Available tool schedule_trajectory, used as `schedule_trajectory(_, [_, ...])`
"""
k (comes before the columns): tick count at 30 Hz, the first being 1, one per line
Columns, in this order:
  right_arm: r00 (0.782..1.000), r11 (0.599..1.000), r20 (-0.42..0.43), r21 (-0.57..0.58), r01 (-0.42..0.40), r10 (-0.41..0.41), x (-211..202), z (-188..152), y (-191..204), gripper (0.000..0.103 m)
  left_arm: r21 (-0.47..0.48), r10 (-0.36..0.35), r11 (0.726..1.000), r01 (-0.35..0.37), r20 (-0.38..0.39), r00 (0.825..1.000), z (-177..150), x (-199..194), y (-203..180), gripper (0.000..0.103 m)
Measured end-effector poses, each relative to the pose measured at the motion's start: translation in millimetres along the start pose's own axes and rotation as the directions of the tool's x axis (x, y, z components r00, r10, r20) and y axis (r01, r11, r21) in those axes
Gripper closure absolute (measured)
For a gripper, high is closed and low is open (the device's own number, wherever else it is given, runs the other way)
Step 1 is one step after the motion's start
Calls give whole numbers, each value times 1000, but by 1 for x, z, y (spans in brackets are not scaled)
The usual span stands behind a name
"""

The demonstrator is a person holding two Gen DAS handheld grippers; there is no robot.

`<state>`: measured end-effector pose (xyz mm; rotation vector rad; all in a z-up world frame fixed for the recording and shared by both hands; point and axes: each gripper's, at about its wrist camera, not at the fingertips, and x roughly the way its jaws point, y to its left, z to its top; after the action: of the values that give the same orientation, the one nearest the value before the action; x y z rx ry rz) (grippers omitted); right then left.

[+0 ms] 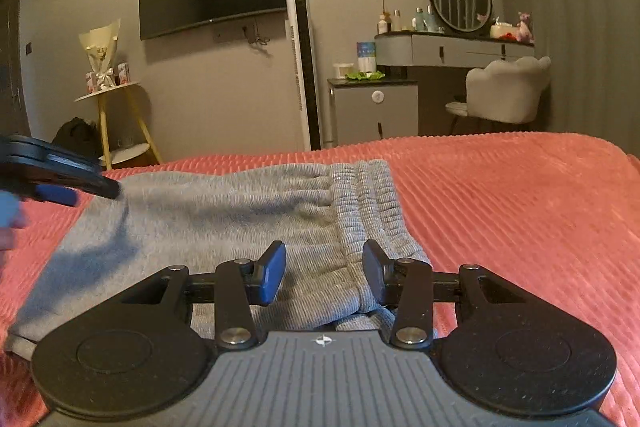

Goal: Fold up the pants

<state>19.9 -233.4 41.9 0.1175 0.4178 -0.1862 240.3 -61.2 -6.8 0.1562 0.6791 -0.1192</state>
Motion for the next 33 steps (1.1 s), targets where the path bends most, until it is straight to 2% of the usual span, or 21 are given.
schedule_trajectory(1, [1000, 1000, 4, -8, -2, 2, -2, -2, 2, 61, 38, 22, 999, -22, 11, 1000, -6, 4, -1, 17])
schedule_trajectory(2, [1000, 1000, 6, -8, -12, 12, 0, -4, 2, 61, 53, 32, 998, -33, 34, 999, -9, 2, -1, 16])
schedule_trajectory(6, [999, 998, 11, 23, -50, 50, -2, -4, -8, 61, 40, 31, 999, -33, 31, 999, -22, -29, 10, 22])
schedule_trajectory(7, [998, 998, 11, 38, -56, 55, -3, -3, -10, 61, 19, 15, 1000, -16, 23, 1000, -26, -40, 17, 22])
schedule_trajectory(10, [998, 996, 3, 72, -60, 59, -5, 0, -13, 61, -81, -97, 992, 98, 16, 995, -57, -83, 36, 18])
schedule_trajectory(12, [999, 996, -4, 82, -48, 48, -8, 1, -13, 59, -115, -98, 989, 95, -16, 995, -80, -98, 42, 18])
schedule_trajectory(14, [999, 993, -24, 113, -39, 42, -13, 2, -15, 55, -132, -93, 988, 82, -80, 992, -105, -106, 47, 21])
schedule_trajectory(16, [997, 984, -51, 173, -48, 57, -16, 3, -20, 55, -152, -137, 981, 122, -94, 986, -124, -122, 49, 26])
schedule_trajectory(17, [996, 973, -64, 225, -53, 69, -18, 4, -25, 54, -111, -155, 983, 143, -106, 982, -131, -130, 47, 26])
schedule_trajectory(18, [993, 954, -84, 295, -56, 85, -18, 3, -32, 50, -53, -164, 986, 158, -134, 977, -137, -134, 43, 28])
schedule_trajectory(19, [990, 924, -94, 378, -63, 106, -18, 1, -42, 50, -5, -154, 988, 155, -158, 975, -143, -138, 39, 33])
schedule_trajectory(20, [988, 893, -90, 445, -70, 123, -20, -1, -50, 50, 31, -136, 989, 143, -169, 976, -151, -142, 36, 34])
schedule_trajectory(22, [983, 838, -90, 539, -87, 160, -22, -5, -62, 47, 47, -124, 990, 133, -160, 979, -165, -152, 37, 32])
schedule_trajectory(24, [976, 804, -95, 585, -104, 195, -25, -10, -68, 38, -21, -137, 991, 136, -154, 978, -174, -159, 48, 27])
schedule_trajectory(26, [968, 786, -126, 611, -98, 219, -26, -19, -70, 28, -131, -152, 982, 133, -144, 978, -180, -162, 59, 21])
schedule_trajectory(27, [958, 763, -152, 640, -92, 243, -23, -26, -72, 27, -197, -150, 973, 121, -141, 979, -181, -161, 68, 20])
schedule_trajectory(28, [944, 717, -166, 691, -95, 285, -19, -35, -76, 27, -248, -150, 962, 111, -141, 979, -185, -161, 75, 20])
schedule_trajectory(29, [930, 651, -161, 752, -102, 332, -14, -44, -81, 28, -294, -148, 951, 99, -148, 978, -185, -160, 77, 20])
schedule_trajectory(31, [909, 498, -105, 859, -122, 404, -7, -57, -92, 28, -374, -146, 924, 81, -149, 978, -185, -159, 89, 20])
schedule_trajectory(32, [908, 446, -63, 884, -142, 414, -8, -60, -95, 28, -405, -151, 911, 84, -137, 979, -186, -160, 93, 20])
schedule_trajectory(33, [909, 418, -30, 894, -163, 417, -9, -61, -96, 28, -414, -151, 907, 82, -137, 979, -187, -161, 95, 20])
